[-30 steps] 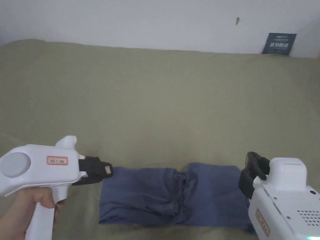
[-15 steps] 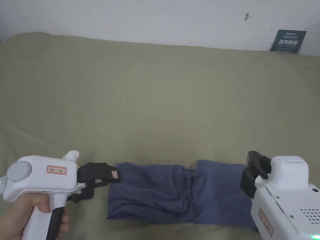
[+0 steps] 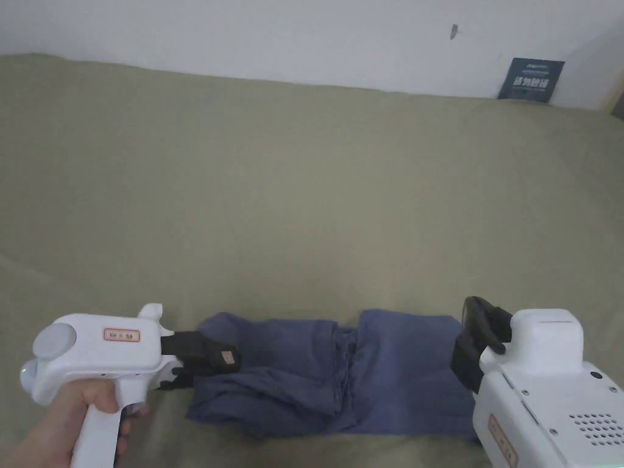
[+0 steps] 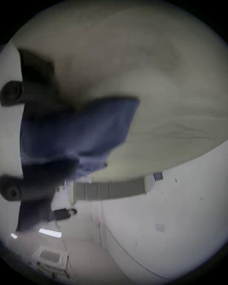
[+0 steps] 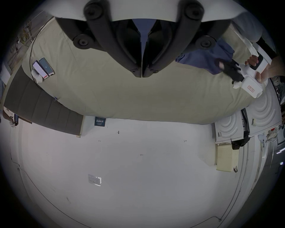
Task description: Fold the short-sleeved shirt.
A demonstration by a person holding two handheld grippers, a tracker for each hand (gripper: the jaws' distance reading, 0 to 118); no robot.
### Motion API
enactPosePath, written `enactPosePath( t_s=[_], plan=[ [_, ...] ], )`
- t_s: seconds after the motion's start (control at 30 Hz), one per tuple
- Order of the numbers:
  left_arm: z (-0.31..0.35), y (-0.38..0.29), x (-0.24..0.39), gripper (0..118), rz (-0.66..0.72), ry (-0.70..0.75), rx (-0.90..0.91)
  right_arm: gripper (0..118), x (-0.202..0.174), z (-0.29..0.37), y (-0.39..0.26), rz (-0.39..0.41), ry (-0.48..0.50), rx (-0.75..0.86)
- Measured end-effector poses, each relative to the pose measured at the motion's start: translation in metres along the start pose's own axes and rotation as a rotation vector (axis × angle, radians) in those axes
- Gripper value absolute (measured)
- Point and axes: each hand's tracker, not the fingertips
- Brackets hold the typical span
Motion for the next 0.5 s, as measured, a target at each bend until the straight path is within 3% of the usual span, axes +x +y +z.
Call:
enactPosePath(
  t_s=[0.1, 0.27, 0.5],
  plan=[
    [0.011, -0.007, 0.000, 13, 0.024, -0.037, -0.003, 8, 0.003, 0.002, 0.004, -0.005, -0.007, 0.017],
    [0.058, -0.013, 0.017, 12, -0.014, 0.027, 0.091, 8, 0.007, 0.004, 0.016, -0.020, -0.011, 0.053],
    [0.152, -0.015, 0.052, 11, -0.162, 0.290, 0.243, 8, 0.002, 0.003, 0.034, -0.007, 0.023, 0.101]
  ],
)
